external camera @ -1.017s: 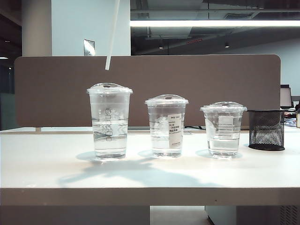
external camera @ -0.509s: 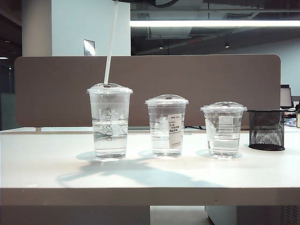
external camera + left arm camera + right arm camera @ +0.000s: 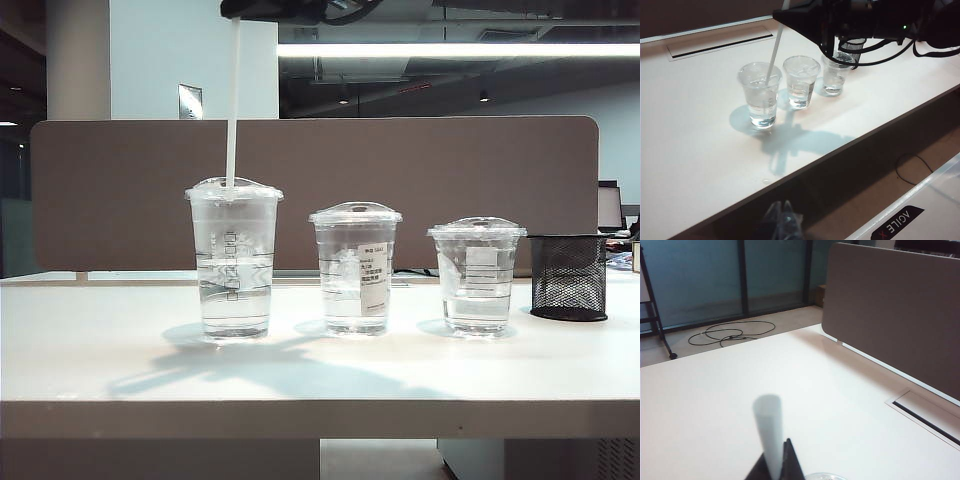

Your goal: Pick up the straw and insert it into the large coffee cup.

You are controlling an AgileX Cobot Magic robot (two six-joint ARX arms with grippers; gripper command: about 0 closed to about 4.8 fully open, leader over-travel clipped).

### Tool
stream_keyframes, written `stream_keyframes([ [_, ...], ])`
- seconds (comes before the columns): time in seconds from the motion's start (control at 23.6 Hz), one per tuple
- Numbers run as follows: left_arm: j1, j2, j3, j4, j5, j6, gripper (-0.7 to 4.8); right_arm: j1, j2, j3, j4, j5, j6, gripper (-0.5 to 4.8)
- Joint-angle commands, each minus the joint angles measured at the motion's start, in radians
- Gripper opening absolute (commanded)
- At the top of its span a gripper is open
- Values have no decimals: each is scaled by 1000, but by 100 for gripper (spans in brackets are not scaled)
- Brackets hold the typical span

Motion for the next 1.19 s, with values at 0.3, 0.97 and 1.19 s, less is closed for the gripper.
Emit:
stream_keyframes([
  [0.3, 0, 0, 2, 10, 1, -2, -3, -6, 56, 4, 41, -9, -2, -1],
  [0.97, -1, 0, 2, 10, 1, -2, -3, -16, 198, 4, 144, 21, -3, 226],
  [1.19, 0, 0, 2, 10, 1, -2, -3, -14, 132, 3, 127, 65, -3, 273],
])
